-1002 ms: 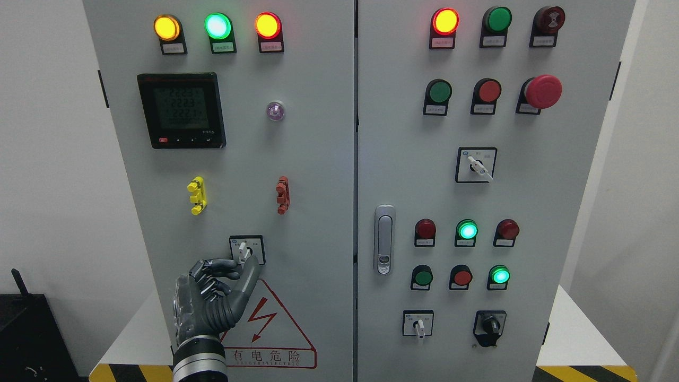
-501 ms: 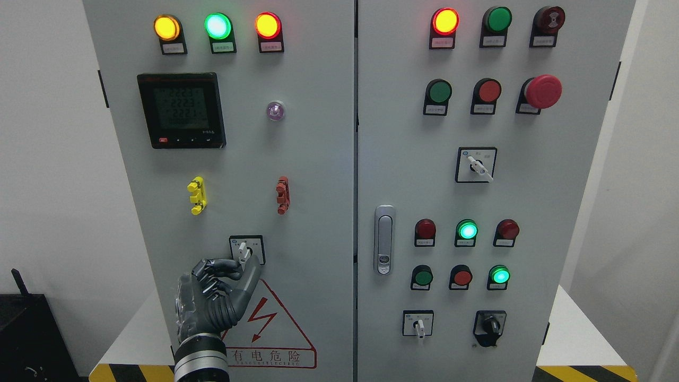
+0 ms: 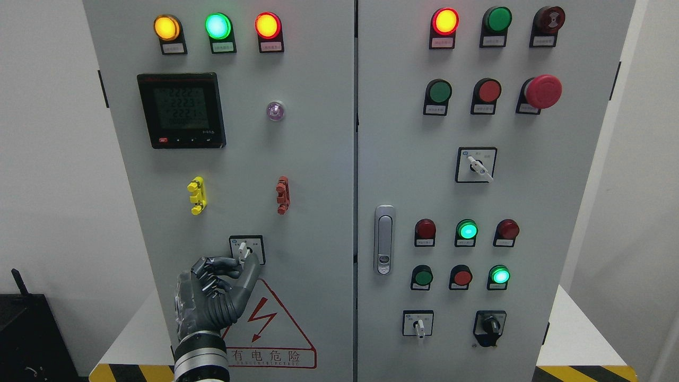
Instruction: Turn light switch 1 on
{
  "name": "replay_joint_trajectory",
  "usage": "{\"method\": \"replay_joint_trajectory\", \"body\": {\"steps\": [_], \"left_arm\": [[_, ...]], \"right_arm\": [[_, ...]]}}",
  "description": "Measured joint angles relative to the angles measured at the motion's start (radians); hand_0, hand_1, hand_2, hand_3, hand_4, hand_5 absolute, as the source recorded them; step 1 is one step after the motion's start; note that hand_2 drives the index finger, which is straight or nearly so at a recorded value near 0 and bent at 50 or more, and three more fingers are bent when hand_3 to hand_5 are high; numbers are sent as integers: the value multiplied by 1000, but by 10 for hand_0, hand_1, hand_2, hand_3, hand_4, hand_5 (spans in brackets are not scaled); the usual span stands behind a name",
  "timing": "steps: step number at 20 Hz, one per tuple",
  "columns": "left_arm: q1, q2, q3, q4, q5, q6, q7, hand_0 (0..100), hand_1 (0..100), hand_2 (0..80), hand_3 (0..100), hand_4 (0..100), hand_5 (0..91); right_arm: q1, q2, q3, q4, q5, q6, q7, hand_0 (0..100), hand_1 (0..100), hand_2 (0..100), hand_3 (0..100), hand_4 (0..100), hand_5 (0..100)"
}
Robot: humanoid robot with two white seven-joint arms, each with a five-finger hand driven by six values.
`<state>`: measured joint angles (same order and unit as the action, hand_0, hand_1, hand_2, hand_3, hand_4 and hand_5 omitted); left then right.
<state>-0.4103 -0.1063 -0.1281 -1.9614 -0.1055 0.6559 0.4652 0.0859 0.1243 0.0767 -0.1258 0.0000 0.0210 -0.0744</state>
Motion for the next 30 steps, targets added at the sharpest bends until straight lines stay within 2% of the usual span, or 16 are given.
{"method": "replay_joint_trajectory", "body": {"steps": [30], "left_arm": [[-14, -10, -2, 0, -2, 43, 7, 217, 684, 572, 767, 865, 863]], "right_arm": [[0, 0, 0, 0, 0, 0, 0, 0, 0, 0, 0, 0, 0]]}}
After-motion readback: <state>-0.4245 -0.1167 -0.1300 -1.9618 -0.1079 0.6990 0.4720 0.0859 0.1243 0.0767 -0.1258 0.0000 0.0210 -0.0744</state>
